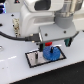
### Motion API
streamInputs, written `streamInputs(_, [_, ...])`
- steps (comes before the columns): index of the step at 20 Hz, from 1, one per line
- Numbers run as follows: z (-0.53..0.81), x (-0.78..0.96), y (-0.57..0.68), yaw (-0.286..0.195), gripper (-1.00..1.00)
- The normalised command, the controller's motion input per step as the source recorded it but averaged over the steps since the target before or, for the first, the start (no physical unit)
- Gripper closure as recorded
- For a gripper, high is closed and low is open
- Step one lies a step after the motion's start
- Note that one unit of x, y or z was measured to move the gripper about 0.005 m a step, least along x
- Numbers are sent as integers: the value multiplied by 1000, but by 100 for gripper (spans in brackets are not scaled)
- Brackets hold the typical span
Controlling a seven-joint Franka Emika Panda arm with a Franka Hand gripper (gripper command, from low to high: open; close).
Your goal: Insert the blue gear onto the right peg, followed by the red gear
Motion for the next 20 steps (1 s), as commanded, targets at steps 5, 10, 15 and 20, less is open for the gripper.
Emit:
streamInputs(5, [1,-454,129,0,-100])
streamInputs(10, [-181,-465,40,0,-100])
streamInputs(15, [-272,-382,-1,0,-100])
streamInputs(20, [-277,-239,-13,0,-100])
